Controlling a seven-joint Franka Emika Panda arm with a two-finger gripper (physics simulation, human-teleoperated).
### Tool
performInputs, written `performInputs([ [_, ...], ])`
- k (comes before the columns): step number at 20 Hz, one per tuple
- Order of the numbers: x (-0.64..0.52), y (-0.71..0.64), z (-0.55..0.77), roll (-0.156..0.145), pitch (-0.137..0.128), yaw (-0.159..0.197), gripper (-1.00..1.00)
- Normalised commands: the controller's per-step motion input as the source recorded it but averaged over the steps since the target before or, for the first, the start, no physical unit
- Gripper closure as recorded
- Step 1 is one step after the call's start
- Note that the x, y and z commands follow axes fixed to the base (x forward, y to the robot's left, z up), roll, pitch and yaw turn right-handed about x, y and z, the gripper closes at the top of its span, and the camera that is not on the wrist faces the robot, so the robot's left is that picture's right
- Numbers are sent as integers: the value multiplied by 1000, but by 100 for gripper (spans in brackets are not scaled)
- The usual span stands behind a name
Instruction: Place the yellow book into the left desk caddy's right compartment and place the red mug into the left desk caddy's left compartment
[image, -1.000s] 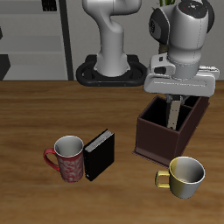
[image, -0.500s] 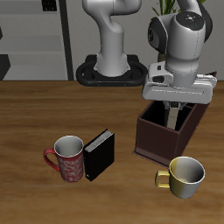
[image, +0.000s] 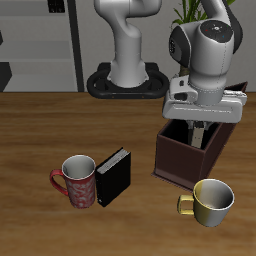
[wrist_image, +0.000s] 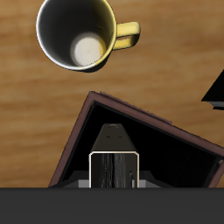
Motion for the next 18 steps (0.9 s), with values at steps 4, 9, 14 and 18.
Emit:
performInputs([
  [4,-4,80,-110,11,6,14,100],
  [9,39,4,-99,7,4,11,100],
  [14,45,-26,-69,0,12,7,100],
  [18,4,-46,-38,-9,11,2,100],
])
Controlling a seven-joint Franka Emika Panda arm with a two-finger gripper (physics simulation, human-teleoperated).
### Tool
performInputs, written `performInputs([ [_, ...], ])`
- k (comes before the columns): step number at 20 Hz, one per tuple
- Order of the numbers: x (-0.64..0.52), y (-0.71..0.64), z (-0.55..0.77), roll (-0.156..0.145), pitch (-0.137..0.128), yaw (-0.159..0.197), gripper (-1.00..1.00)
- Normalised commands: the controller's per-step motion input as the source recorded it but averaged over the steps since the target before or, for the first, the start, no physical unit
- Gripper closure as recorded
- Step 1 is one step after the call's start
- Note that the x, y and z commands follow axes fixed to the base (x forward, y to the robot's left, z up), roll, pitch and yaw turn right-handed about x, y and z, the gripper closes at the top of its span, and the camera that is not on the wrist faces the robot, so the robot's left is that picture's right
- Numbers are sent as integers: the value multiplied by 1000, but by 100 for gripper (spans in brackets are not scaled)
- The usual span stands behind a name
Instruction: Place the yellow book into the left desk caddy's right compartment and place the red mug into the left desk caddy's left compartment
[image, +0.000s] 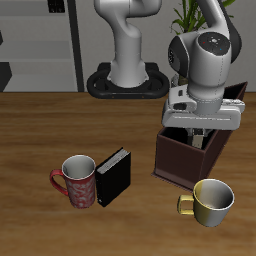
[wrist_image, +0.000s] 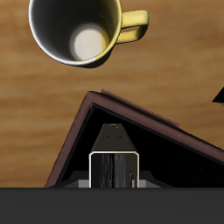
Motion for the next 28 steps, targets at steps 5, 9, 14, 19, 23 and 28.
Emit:
performInputs([
  [5,30,-14,-83,31,22,18,-100],
  [9,42,-79,-70,-16,26,-2,-100],
  [14,-47,-10,85,6,-17,12,-100],
  [19,-108,-37,225,30,-34,3,-100],
  [23,-94,-130,238,14,-22,18,-100],
  [28,-81,-280,265,-6,-41,27,-100],
])
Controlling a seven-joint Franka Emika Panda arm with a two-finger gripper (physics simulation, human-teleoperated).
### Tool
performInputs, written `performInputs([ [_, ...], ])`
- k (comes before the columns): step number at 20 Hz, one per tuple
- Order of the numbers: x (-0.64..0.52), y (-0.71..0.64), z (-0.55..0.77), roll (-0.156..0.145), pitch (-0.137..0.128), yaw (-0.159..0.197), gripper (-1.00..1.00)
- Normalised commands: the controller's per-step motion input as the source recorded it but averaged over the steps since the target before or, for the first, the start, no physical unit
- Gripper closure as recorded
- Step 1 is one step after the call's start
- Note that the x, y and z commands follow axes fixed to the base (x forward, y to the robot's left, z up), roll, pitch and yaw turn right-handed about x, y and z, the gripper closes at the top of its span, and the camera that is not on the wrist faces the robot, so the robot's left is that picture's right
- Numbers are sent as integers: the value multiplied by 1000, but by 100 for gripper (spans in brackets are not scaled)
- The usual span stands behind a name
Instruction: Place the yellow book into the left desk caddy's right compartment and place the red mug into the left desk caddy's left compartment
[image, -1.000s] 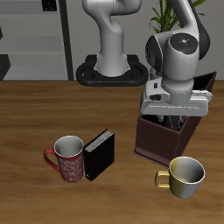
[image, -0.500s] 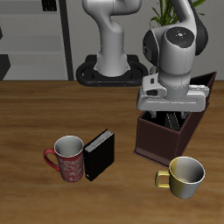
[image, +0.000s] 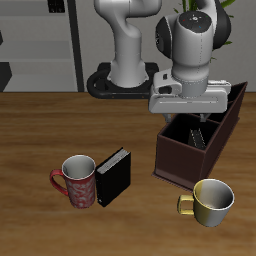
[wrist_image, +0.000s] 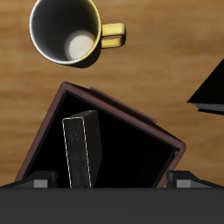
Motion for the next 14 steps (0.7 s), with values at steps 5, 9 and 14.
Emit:
performInputs([
  [5,-60,-503,316,-21,-58,50,-100],
  [9,-40,-496,211,-36,-29,5,-100],
  [14,-28,-488,194,-35,-25,-2,-100],
])
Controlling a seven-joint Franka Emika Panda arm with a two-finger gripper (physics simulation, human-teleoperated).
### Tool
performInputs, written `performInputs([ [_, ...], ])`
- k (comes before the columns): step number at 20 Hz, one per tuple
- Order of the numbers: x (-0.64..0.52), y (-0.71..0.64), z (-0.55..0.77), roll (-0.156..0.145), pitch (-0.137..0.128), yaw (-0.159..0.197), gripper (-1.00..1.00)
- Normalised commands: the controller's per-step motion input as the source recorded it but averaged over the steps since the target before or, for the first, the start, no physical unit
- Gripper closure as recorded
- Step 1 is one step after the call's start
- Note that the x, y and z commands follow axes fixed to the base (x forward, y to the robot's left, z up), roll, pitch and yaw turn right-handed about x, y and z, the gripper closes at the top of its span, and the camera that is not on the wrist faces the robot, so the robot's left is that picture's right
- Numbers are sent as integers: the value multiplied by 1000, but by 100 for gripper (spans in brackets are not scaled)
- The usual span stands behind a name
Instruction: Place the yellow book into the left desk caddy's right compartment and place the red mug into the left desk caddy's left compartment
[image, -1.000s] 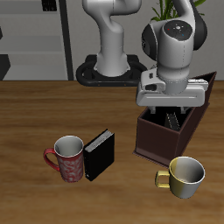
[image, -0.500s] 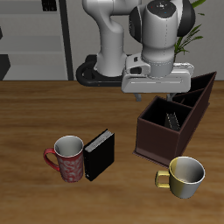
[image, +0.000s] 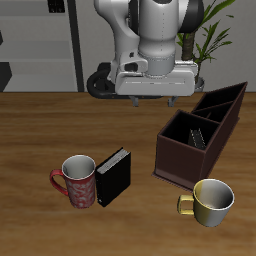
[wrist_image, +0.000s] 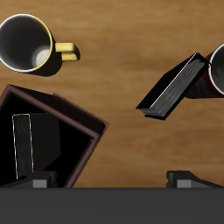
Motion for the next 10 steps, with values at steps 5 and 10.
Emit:
performInputs([
  [5,15,-462,145,-11,-10,-24,-100],
  [10,82,-470,77,-33,-6,-37,-100],
])
